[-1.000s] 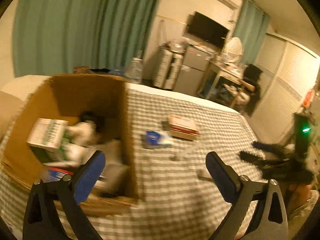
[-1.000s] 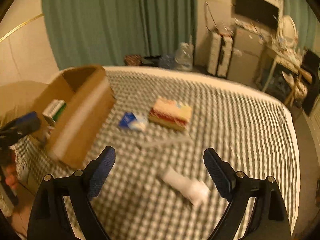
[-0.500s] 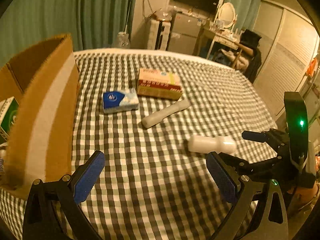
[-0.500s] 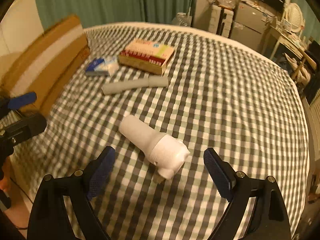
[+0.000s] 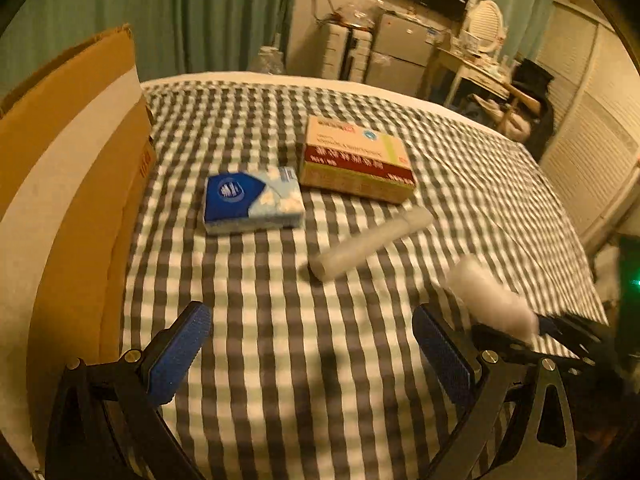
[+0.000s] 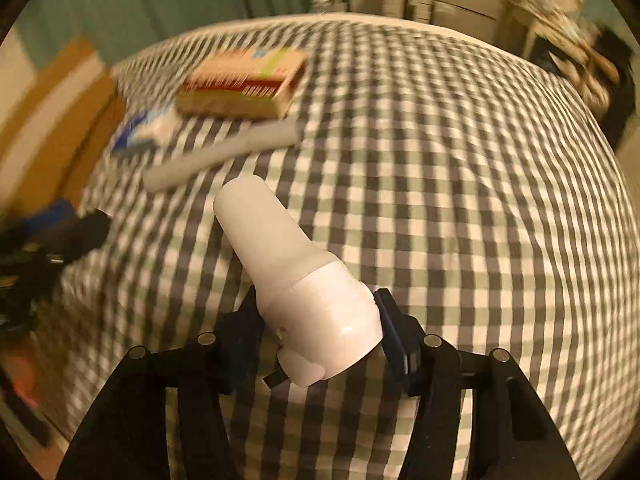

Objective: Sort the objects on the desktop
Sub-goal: 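Grasp the white foam stick with the left gripper, then carry the foam stick with the left gripper while the right carries the bottle to the box, then release the stick and bottle into the box and move both grippers back over the bedspread, then grasp the blue Vinda tissue pack with the left gripper, then grasp the Amoxicillin capsule box with the right gripper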

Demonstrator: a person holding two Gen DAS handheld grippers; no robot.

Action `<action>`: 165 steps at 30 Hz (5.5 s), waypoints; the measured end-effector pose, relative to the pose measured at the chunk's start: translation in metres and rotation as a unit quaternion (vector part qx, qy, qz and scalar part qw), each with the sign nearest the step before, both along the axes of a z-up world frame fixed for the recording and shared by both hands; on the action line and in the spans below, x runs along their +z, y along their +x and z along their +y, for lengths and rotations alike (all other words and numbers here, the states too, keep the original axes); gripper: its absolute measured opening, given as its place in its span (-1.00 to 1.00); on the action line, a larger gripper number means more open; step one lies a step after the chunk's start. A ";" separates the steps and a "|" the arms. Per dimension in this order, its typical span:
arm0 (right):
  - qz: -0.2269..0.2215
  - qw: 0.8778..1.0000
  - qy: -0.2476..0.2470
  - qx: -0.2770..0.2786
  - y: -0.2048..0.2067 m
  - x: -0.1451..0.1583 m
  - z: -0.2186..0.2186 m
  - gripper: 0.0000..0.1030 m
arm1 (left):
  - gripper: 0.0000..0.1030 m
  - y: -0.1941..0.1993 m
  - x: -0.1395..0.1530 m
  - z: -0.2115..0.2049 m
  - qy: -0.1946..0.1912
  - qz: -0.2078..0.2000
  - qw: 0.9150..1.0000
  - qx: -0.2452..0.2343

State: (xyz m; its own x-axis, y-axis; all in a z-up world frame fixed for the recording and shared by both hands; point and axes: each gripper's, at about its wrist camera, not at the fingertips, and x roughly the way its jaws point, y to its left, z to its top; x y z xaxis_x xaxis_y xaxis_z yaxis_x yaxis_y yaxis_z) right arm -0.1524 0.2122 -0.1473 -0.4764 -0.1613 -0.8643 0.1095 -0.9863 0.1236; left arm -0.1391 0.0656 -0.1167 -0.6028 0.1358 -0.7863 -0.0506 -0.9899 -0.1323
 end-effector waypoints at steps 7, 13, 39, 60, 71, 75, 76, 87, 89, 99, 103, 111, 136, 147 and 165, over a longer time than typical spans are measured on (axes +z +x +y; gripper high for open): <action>0.024 0.991 -0.080 -0.106 0.020 0.018 0.049 0.06 | 1.00 -0.025 -0.003 0.044 -0.062 0.049 0.997 -0.023; 0.014 0.987 -0.110 -0.115 0.031 0.015 0.058 0.07 | 0.87 -0.048 -0.019 0.075 -0.075 0.044 0.990 -0.112; 0.038 0.987 -0.108 -0.114 0.050 0.039 0.048 0.07 | -0.78 0.022 -0.001 0.037 -0.018 0.015 0.992 -0.127; 0.081 0.991 -0.099 -0.039 0.131 0.112 -0.047 0.07 | -0.78 0.113 0.116 -0.037 0.066 0.094 0.990 -0.076; 0.124 0.987 -0.097 0.032 0.115 0.186 -0.156 0.07 | -0.78 0.123 0.185 -0.148 0.065 0.143 0.987 -0.027; 0.123 0.984 -0.114 0.057 0.090 0.196 -0.203 0.07 | -0.78 0.112 0.191 -0.200 0.041 0.142 0.989 0.003; 0.121 0.983 -0.121 0.062 0.083 0.196 -0.214 0.07 | -0.78 0.108 0.190 -0.209 0.032 0.140 0.990 0.010; 0.060 0.984 -0.140 0.092 -0.016 0.145 -0.284 0.09 | -0.74 0.032 0.131 -0.272 0.006 0.083 0.995 0.049; 0.061 0.982 -0.153 0.095 -0.023 0.141 -0.284 0.29 | -0.60 0.020 0.118 -0.275 0.008 0.074 0.996 0.053; 0.122 0.983 -0.136 0.022 -0.017 0.152 -0.195 0.49 | 0.75 0.023 0.113 -0.263 -0.002 0.079 0.993 0.091; 0.149 0.985 -0.084 -0.011 0.001 0.156 -0.140 0.49 | 0.88 0.039 0.131 -0.229 -0.016 0.092 0.991 0.100; 0.164 0.983 -0.049 -0.065 0.042 0.170 -0.035 0.49 | 1.00 0.048 0.156 -0.123 0.019 0.096 0.994 0.054; 0.191 0.951 0.128 0.206 -0.049 0.054 -0.022 0.83 | 1.00 -0.064 0.007 -0.022 -0.068 0.003 0.992 0.109; 0.180 0.910 0.156 0.340 -0.114 0.032 -0.072 0.83 | 0.98 -0.108 -0.037 -0.044 -0.007 0.000 0.995 0.096; 0.094 0.935 0.110 0.323 -0.133 0.016 -0.094 0.37 | 0.45 -0.071 -0.025 -0.057 0.018 -0.006 0.997 0.080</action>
